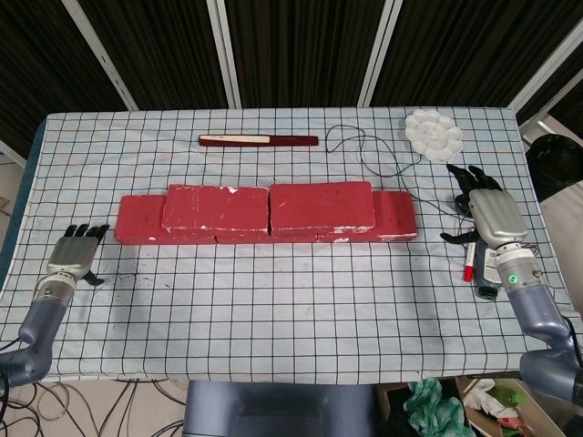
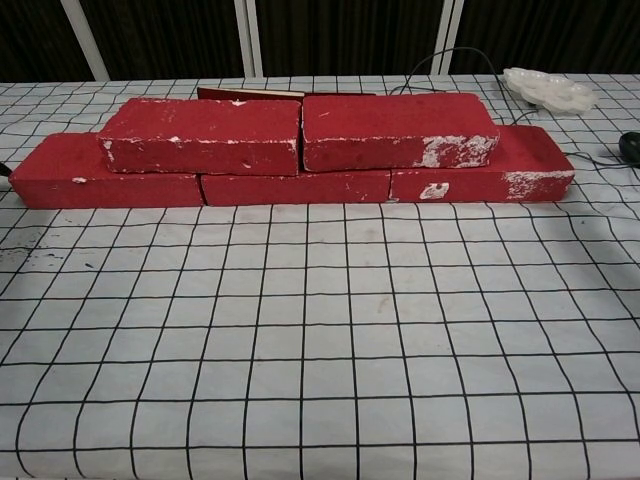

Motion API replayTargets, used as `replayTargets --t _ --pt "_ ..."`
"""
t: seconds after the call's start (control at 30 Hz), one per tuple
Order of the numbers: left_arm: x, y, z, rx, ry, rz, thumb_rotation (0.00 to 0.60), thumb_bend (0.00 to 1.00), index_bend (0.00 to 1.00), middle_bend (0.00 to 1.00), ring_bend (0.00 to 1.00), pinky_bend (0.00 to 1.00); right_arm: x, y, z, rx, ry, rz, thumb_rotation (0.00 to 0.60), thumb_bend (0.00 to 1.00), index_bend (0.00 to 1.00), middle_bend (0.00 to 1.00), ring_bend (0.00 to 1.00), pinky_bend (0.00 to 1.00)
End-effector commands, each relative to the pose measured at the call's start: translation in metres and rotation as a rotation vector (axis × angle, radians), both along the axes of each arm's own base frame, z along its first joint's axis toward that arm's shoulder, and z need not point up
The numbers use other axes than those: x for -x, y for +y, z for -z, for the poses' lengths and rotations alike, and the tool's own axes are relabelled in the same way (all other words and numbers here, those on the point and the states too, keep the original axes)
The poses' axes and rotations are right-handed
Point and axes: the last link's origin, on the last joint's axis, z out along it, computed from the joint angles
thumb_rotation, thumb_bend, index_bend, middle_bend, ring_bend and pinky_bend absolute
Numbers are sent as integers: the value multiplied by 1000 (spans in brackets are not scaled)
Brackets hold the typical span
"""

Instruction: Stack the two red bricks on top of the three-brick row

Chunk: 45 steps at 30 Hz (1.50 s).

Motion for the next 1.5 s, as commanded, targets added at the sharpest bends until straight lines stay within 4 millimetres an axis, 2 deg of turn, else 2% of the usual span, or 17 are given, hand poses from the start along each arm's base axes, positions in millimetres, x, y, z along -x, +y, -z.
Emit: replayTargets --t 0.03,1.27,1.5 --pt "-1 0 1 7 0 4 600 0 19 104 0 42 0 0 0 1 -1 1 600 0 8 86 0 109" --pt "-18 6 9 37 -42 66 600 0 17 104 0 35 14 2 -6 14 -4 35 600 0 8 86 0 109" --pt "-17 5 2 21 -22 67 600 0 18 104 0 35 13 3 -4 9 -7 30 600 0 8 86 0 109"
